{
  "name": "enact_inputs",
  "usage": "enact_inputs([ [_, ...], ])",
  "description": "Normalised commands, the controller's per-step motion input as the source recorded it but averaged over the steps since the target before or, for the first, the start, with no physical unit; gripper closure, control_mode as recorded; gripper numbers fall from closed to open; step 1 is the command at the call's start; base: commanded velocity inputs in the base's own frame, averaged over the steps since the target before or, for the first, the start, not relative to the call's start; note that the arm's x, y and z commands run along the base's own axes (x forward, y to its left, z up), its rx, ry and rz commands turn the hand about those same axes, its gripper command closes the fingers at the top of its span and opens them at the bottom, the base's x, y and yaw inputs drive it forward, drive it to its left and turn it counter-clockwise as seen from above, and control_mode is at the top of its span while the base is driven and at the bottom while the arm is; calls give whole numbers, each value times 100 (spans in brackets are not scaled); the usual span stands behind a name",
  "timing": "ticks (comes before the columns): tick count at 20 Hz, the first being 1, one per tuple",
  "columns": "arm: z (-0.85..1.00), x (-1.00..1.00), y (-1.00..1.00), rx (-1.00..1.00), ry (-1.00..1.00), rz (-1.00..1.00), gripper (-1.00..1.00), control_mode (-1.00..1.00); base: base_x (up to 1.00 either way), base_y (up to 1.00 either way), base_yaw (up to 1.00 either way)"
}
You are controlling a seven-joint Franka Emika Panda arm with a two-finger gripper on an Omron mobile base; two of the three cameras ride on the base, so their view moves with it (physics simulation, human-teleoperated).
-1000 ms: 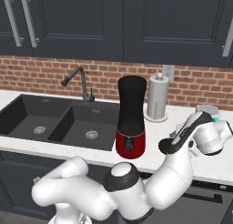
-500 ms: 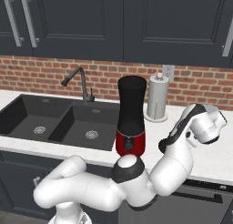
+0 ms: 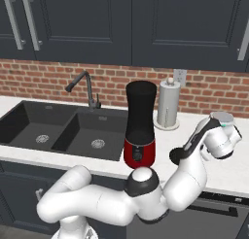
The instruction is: Close the lid blender by securely placing the lid on top.
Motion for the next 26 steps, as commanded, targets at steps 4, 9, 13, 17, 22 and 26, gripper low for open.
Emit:
enact_inputs([
  [4, 0, 23, 0, 0, 0, -12, -100, -100, 0, 0, 0],
  [9, -3, 27, 0, 0, 0, -11, -100, -100, 0, 0, 0],
  [13, -43, 6, 0, -3, 0, -5, -100, -100, 0, 0, 0],
  [17, -69, 0, 0, -9, 0, -2, -100, -100, 0, 0, 0],
  [22, -58, 7, 0, -7, 0, 0, -100, -100, 0, 0, 0],
  [26, -60, -2, 0, -5, 0, 0, -100, -100, 0, 0, 0],
])
